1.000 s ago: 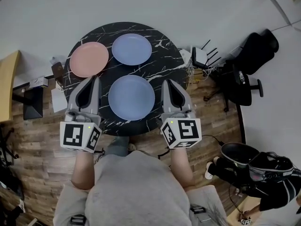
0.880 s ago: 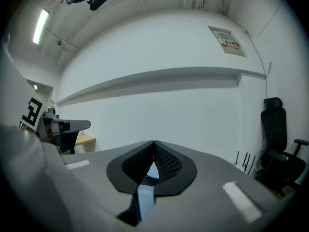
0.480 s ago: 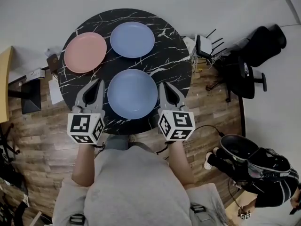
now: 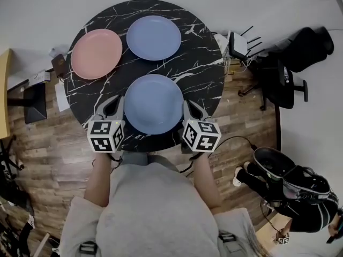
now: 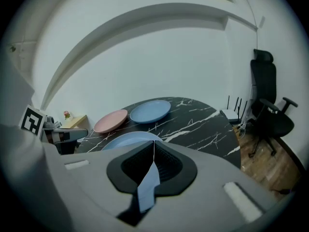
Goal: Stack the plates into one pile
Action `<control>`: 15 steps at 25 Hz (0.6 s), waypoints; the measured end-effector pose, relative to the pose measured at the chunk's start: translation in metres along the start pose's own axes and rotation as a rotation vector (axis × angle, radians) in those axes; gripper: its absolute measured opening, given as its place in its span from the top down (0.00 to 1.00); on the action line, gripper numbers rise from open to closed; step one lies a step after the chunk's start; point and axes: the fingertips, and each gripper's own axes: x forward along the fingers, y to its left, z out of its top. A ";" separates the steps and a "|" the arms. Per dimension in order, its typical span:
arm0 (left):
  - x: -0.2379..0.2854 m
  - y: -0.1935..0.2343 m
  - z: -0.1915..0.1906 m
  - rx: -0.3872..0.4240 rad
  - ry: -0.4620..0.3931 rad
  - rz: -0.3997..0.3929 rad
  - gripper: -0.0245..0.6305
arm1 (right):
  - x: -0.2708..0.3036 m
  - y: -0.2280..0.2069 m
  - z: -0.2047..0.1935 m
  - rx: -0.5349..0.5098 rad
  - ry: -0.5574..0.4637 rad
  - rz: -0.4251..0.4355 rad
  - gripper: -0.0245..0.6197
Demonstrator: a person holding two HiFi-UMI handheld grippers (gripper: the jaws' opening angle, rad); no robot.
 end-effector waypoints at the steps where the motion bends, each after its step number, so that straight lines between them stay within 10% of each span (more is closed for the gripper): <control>1: 0.003 0.002 -0.006 -0.012 0.018 0.004 0.87 | 0.004 -0.002 -0.008 0.015 0.025 0.001 0.95; 15: 0.037 0.008 -0.065 -0.102 0.223 -0.034 0.72 | 0.031 -0.034 -0.064 0.181 0.184 -0.074 0.84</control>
